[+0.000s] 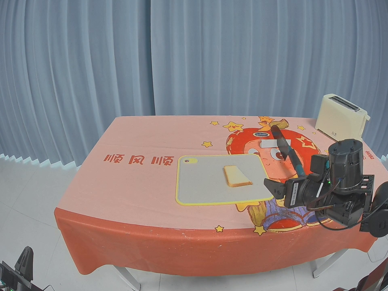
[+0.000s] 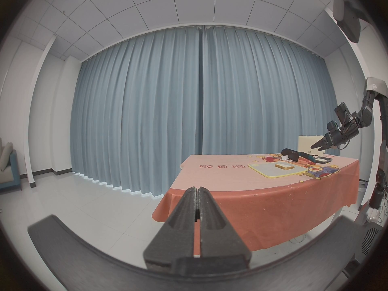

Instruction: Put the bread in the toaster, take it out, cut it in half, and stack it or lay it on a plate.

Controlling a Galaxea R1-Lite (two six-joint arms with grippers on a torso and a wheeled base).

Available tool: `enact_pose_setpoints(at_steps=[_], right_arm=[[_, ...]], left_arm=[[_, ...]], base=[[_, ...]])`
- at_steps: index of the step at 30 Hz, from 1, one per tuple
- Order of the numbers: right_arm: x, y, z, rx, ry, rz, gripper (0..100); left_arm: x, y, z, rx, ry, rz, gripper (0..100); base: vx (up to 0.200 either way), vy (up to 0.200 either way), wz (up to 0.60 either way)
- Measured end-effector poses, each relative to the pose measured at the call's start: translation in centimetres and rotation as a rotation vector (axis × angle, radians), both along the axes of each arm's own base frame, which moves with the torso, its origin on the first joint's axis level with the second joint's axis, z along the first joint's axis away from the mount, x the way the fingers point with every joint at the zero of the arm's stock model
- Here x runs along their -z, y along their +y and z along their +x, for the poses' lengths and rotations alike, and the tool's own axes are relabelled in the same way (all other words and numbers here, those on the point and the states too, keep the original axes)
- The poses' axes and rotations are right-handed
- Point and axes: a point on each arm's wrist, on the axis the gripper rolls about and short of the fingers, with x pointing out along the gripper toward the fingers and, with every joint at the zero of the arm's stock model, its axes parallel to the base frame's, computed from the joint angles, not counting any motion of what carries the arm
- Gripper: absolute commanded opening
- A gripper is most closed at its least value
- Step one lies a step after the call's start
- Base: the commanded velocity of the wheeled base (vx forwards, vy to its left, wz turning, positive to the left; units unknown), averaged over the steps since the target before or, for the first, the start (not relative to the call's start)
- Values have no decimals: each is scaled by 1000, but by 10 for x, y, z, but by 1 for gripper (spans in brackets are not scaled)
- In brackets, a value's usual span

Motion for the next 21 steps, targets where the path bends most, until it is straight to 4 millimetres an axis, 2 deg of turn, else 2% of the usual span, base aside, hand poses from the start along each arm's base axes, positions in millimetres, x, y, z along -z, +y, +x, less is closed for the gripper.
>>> enact_pose_setpoints(at_steps=[4,7,21], right_arm=[[3,6,-4,-32,12,-10,100],[6,13,0,-49,20,-18,100],[10,72,59,-102,29,-65,100]], left_arm=[[0,0,0,0,0,0,0],[0,0,0,0,0,1,0],[0,0,0,0,0,0,0]], base=[[0,0,0],[0,0,0],[0,0,0]])
